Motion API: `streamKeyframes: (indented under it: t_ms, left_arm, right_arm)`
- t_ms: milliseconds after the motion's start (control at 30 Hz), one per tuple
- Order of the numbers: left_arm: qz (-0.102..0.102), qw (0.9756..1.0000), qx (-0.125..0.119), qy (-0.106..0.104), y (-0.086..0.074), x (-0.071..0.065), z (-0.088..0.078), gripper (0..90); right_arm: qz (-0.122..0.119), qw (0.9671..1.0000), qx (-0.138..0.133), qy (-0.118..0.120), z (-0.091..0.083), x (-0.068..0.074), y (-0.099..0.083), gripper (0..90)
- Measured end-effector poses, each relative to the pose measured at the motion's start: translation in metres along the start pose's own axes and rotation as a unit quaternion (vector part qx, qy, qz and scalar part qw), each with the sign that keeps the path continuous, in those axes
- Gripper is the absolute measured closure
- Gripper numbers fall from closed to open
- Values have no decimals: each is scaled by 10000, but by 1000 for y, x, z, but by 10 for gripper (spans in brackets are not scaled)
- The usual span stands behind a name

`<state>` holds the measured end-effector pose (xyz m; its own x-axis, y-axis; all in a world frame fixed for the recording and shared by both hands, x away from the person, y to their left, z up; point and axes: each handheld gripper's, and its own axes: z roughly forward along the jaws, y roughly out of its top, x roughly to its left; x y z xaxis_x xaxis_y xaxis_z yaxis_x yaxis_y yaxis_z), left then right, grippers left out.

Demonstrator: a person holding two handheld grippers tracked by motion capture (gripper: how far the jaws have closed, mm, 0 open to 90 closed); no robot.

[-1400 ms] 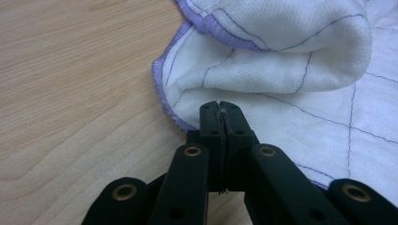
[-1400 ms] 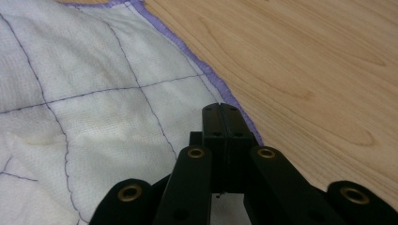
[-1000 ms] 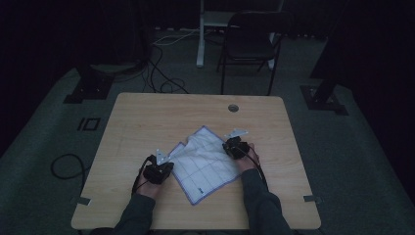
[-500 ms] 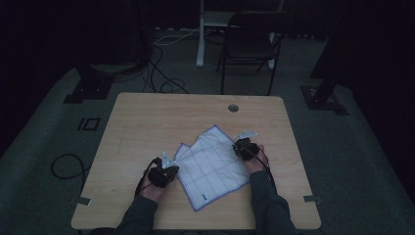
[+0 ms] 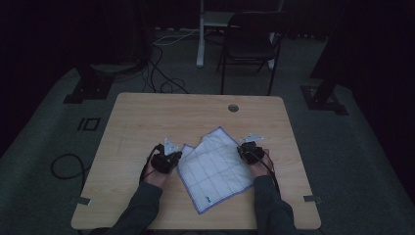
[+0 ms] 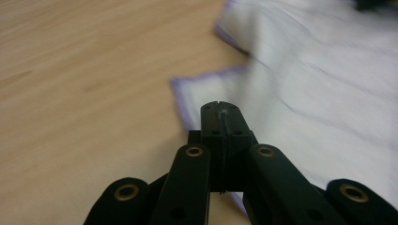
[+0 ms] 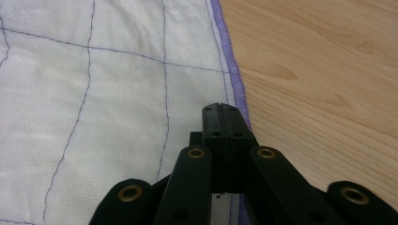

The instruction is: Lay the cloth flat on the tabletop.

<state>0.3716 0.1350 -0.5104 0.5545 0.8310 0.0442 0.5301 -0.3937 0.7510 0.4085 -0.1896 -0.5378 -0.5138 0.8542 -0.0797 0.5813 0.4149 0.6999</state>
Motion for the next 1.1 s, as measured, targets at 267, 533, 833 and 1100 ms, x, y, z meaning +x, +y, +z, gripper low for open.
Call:
streamKeyframes:
  t_ms: [267,533,833,1100]
  left_arm:
    - [308,9982,501,-95,2,-2,31,900]
    - [285,9975,589,278,-1,11,33,900]
    - [41,9967,608,538,4,37,40,900]
    - [319,9989,254,248,5,6,16,834]
  right_arm:
    - [38,10000,-35,44,-1,-1,-2,900]
    - [22,10000,24,-19,-4,0,-3,900]
    - [110,9999,-55,101,-9,4,-10,900]
    - [121,9997,-108,156,-14,10,-15,864]
